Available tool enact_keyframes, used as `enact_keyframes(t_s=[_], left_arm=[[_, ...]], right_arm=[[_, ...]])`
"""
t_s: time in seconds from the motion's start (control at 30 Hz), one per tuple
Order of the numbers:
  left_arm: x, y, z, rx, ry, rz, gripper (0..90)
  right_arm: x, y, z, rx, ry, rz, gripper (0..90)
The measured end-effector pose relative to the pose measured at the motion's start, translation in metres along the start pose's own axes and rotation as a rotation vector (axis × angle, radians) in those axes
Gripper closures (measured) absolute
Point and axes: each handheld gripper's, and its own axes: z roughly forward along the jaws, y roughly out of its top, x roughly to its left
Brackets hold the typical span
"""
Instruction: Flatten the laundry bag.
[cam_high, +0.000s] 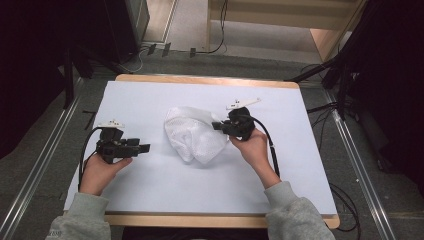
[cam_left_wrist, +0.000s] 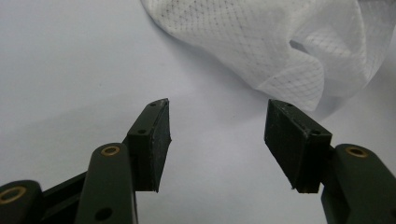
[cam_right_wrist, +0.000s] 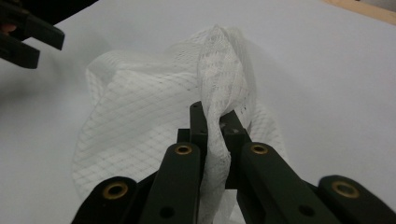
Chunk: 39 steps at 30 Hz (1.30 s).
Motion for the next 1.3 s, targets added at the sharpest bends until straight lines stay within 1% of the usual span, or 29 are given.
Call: enact_keyframes(t_s=[0.07, 0.1, 0.13, 0.17, 0.2, 0.27, 0.3, 0.33, 0.37, 0.4, 0.43, 0.47, 0.5, 0.53, 0.57, 0.6, 0.63, 0.73, 0.77, 0.8, 0.97, 1.0, 1.1, 1.17, 1.23, 1.3], left_arm=[[-0.003, 0.003, 0.001, 0.000, -0.007, 0.008, 41.7], [-0.003, 0.003, 0.001, 0.000, -0.007, 0.008, 41.7], [-0.003, 0.004, 0.001, 0.000, -0.008, 0.014, 41.7], [-0.004, 0.004, 0.001, 0.005, -0.010, 0.017, 41.7], [-0.004, 0.005, 0.002, 0.005, -0.012, 0.016, 41.8], [-0.005, 0.006, 0.004, 0.008, -0.013, 0.021, 41.8], [-0.006, 0.007, 0.004, 0.008, -0.014, 0.022, 41.8], [-0.006, 0.008, 0.005, 0.007, -0.016, 0.022, 41.9], [-0.007, 0.009, 0.005, 0.008, -0.018, 0.024, 41.9], [-0.007, 0.010, 0.006, 0.006, -0.022, 0.027, 41.9], [-0.008, 0.010, 0.006, 0.004, -0.023, 0.027, 41.9], [-0.008, 0.011, 0.006, 0.004, -0.022, 0.030, 42.0], [-0.008, 0.012, 0.006, 0.005, -0.023, 0.032, 42.0], [-0.009, 0.012, 0.006, 0.003, -0.029, 0.032, 42.1], [-0.009, 0.013, 0.006, 0.003, -0.027, 0.034, 42.1], [-0.009, 0.014, 0.007, 0.003, -0.029, 0.035, 42.1], [-0.009, 0.014, 0.007, 0.003, -0.029, 0.035, 42.1], [-0.009, 0.015, 0.008, 0.002, -0.032, 0.039, 42.1], [-0.010, 0.016, 0.008, 0.002, -0.032, 0.040, 42.2], [-0.010, 0.016, 0.008, 0.001, -0.033, 0.041, 42.2], [-0.013, 0.018, 0.009, -0.001, -0.036, 0.054, 42.3], [-0.014, 0.019, 0.010, 0.000, -0.039, 0.057, 42.3], [-0.018, 0.022, 0.011, -0.002, -0.042, 0.072, 42.4], [-0.023, 0.024, 0.013, -0.002, -0.049, 0.085, 42.7], [-0.027, 0.028, 0.016, -0.003, -0.066, 0.084, 42.8], [-0.031, 0.032, 0.022, 0.008, -0.071, 0.088, 43.2]], right_arm=[[0.007, -0.003, -0.001, -0.007, 0.010, -0.011, 89.0], [0.007, -0.003, -0.001, -0.007, 0.010, -0.011, 89.0], [0.011, -0.003, -0.002, -0.005, 0.015, -0.012, 89.1], [0.014, -0.004, -0.003, -0.006, 0.021, -0.024, 89.0], [0.022, -0.006, -0.002, -0.007, 0.030, -0.040, 89.0], [0.030, -0.007, 0.001, 0.000, 0.044, -0.057, 89.0], [0.030, -0.007, 0.001, 0.000, 0.044, -0.057, 89.0], [0.034, -0.008, 0.003, 0.000, 0.053, -0.065, 89.0], [0.042, -0.010, 0.009, 0.018, 0.063, -0.073, 89.0], [0.042, -0.010, 0.009, 0.018, 0.063, -0.073, 89.0], [0.045, -0.010, 0.012, 0.022, 0.068, -0.082, 89.0], [0.051, -0.012, 0.019, 0.036, 0.078, -0.096, 89.0], [0.051, -0.012, 0.019, 0.036, 0.078, -0.096, 89.0], [0.056, -0.015, 0.027, 0.049, 0.085, -0.107, 89.0], [0.056, -0.015, 0.027, 0.049, 0.085, -0.107, 89.0], [0.062, -0.018, 0.034, 0.070, 0.094, -0.107, 89.0], [0.062, -0.018, 0.034, 0.070, 0.094, -0.107, 89.0], [0.067, -0.023, 0.044, 0.083, 0.111, -0.110, 89.0], [0.071, -0.026, 0.050, 0.096, 0.120, -0.110, 89.0], [0.071, -0.026, 0.050, 0.096, 0.120, -0.110, 89.0], [0.083, -0.034, 0.065, 0.134, 0.124, -0.142, 88.8], [0.086, -0.038, 0.070, 0.148, 0.123, -0.150, 88.8], [0.087, -0.042, 0.073, 0.152, 0.125, -0.155, 88.7], [0.086, -0.043, 0.073, 0.147, 0.132, -0.138, 88.0], [0.085, -0.044, 0.073, 0.150, 0.133, -0.133, 87.6], [0.086, -0.044, 0.071, 0.150, 0.129, -0.138, 86.7]])
